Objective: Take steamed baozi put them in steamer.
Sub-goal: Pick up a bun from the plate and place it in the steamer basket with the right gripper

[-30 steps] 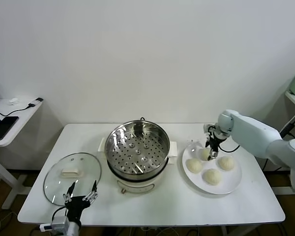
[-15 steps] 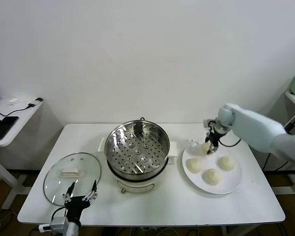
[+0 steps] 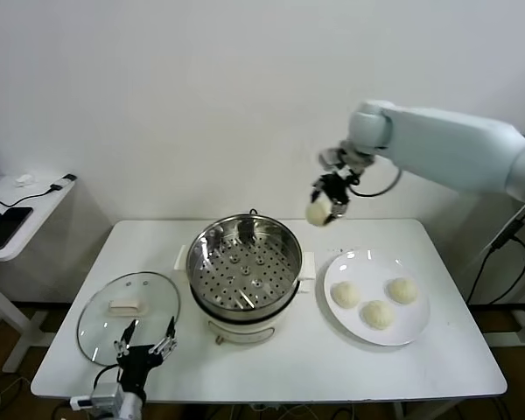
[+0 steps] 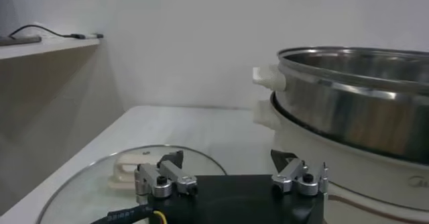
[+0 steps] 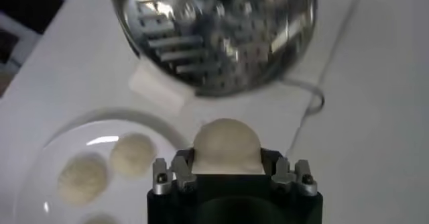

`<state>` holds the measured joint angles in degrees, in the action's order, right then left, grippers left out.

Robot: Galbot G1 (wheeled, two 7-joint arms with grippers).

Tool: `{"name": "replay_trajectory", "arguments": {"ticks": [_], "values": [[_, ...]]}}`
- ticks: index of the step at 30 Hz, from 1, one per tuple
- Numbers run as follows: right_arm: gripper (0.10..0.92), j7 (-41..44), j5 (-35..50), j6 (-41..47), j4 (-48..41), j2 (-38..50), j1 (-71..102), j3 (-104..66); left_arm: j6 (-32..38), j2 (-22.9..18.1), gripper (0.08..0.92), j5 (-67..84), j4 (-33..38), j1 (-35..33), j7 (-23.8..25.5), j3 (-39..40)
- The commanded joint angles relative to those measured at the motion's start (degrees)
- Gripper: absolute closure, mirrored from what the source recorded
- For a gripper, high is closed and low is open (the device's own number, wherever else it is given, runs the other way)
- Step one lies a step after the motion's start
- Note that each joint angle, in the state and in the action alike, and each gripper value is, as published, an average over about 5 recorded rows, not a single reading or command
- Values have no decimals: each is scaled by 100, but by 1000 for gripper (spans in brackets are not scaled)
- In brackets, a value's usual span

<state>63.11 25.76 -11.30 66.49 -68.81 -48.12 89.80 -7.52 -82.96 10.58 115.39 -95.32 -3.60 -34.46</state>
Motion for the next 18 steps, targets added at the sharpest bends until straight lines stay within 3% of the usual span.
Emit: {"name": "replay_trajectory", "arguments": {"ticks": [1, 8, 18], "values": [[365, -23, -1172, -2069, 262, -1101, 98, -61, 1, 16, 177, 6, 29, -24, -4, -33], [364, -257, -2254, -2876, -1451, -1654, 1162, -458, 15, 27, 177, -4, 14, -36, -9, -11], [368, -280, -2419, -3231, -2797, -2242, 1895, -567, 42, 68, 177, -4, 10, -41, -15, 0]]}}
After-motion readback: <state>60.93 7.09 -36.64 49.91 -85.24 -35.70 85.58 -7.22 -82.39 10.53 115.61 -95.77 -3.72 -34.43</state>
